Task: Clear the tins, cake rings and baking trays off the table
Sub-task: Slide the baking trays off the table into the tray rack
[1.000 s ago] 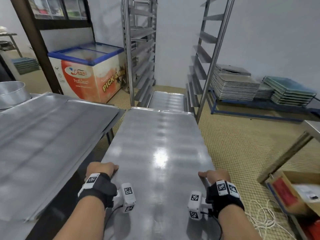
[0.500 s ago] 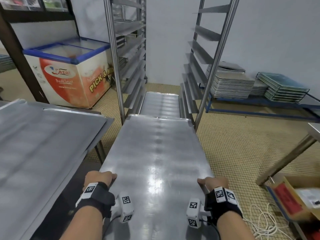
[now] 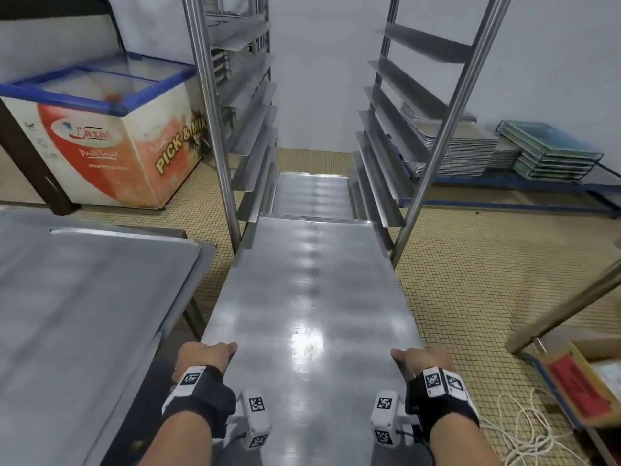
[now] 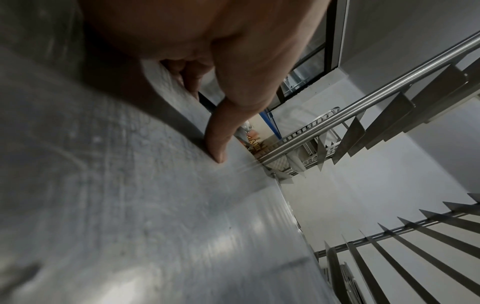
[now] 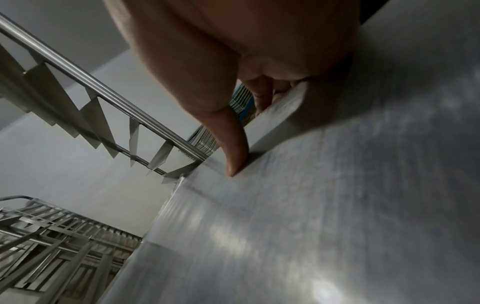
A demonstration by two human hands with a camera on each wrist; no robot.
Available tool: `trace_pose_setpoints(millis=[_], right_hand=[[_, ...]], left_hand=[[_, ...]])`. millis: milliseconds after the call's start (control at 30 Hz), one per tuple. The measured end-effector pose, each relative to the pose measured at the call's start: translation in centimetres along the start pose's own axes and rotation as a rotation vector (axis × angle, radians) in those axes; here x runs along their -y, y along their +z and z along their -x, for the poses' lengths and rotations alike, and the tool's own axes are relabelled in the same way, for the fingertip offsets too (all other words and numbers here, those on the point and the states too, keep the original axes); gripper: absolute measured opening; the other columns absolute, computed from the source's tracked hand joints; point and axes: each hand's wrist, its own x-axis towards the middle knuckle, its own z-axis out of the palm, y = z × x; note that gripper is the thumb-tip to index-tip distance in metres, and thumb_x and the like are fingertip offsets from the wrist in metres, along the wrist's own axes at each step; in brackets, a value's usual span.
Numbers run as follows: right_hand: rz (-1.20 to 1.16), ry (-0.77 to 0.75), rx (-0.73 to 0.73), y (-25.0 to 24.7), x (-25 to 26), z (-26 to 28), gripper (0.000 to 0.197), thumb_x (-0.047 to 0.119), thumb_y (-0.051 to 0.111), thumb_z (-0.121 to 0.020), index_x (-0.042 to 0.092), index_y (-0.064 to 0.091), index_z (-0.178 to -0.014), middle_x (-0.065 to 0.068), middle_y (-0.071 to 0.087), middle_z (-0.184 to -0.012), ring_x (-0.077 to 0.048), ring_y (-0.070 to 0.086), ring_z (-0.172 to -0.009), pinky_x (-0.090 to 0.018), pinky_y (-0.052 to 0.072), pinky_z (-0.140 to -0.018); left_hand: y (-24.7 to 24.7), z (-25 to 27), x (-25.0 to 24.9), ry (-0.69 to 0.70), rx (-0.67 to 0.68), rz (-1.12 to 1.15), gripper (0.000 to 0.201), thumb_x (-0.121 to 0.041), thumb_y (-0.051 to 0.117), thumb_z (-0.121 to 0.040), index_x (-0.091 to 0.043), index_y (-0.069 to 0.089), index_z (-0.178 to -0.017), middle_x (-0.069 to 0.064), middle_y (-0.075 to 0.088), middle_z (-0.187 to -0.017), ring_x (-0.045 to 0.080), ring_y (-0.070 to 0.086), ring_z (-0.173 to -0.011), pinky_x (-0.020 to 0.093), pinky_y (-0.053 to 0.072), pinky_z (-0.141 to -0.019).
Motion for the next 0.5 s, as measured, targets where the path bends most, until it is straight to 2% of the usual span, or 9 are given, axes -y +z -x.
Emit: trace_pose_setpoints(millis=[33,67,167,233,333,400,500], right_hand=[[0.001,0.006,0.005,0.4,0.1,-0.8,0.069,-0.008,0.071,-0.084,-0.008,0.036,-0.144,-0.029,0.059,-0.128,-0.044,0.059,-0.111,-0.038,0.042,-0.066],[0.011,0.014,-0.003,0.9,0.2,-1.5,0.068,-0.006,0.073,-0.083,-0.008,0.039,-0.142,-0.030,0.060,-0.124,-0.044,0.060,-0.105,-0.040,0.042,-0.068],[0.030,0.037,-0.006,2.1,0.6,-3.0,0.061,-0.002,0.078,-0.080,-0.012,0.047,-0.131,-0.024,0.066,-0.095,-0.033,0.055,-0.071,-0.040,0.045,-0.069],[0.020,0.053,-0.018,2.6,1.0,-3.9,0.060,-0.002,0.079,-0.078,-0.014,0.049,-0.127,-0.021,0.065,-0.084,-0.029,0.056,-0.067,-0.036,0.049,-0.066],[0.007,0.075,-0.020,3.6,1.8,-5.7,0.059,0.002,0.084,-0.074,-0.012,0.054,-0.122,-0.024,0.068,-0.098,-0.028,0.059,-0.068,-0.035,0.048,-0.069],[0.021,0.080,-0.029,4.1,2.6,-7.1,0.060,0.003,0.084,-0.074,-0.014,0.053,-0.124,-0.027,0.067,-0.112,-0.032,0.061,-0.076,-0.033,0.048,-0.073],[0.021,0.081,-0.022,4.8,3.7,-9.5,0.062,0.000,0.081,-0.077,-0.015,0.050,-0.128,-0.028,0.065,-0.117,-0.038,0.058,-0.084,-0.036,0.047,-0.076]], left_hand=[[0.2,-0.4,-0.2,-0.003,0.000,-0.003,0.064,-0.031,0.090,-0.066,0.006,0.065,-0.111,0.025,0.069,-0.116,0.046,0.063,-0.104,0.051,0.052,-0.097],[0.5,-0.7,-0.4,-0.001,0.001,-0.001,0.065,-0.031,0.090,-0.066,0.006,0.065,-0.113,0.025,0.069,-0.116,0.046,0.063,-0.105,0.051,0.052,-0.096],[1.0,-1.5,-1.4,0.019,-0.002,0.007,0.063,-0.032,0.089,-0.068,0.006,0.065,-0.113,0.025,0.069,-0.116,0.045,0.064,-0.103,0.050,0.054,-0.094],[1.4,-1.9,-2.2,0.027,0.000,0.016,0.064,-0.032,0.088,-0.072,0.007,0.063,-0.116,0.025,0.068,-0.119,0.045,0.064,-0.105,0.047,0.054,-0.092],[2.3,-2.9,-3.4,0.032,-0.001,0.029,0.067,-0.032,0.088,-0.073,0.008,0.061,-0.119,0.026,0.067,-0.121,0.045,0.064,-0.106,0.048,0.053,-0.092],[3.1,-3.5,-4.2,0.031,0.003,0.037,0.069,-0.033,0.088,-0.073,0.009,0.061,-0.122,0.026,0.067,-0.121,0.046,0.064,-0.107,0.049,0.053,-0.093],[4.3,-4.5,-5.5,0.017,0.008,0.055,0.068,-0.032,0.088,-0.073,0.009,0.061,-0.120,0.026,0.067,-0.121,0.045,0.064,-0.107,0.046,0.053,-0.091]])
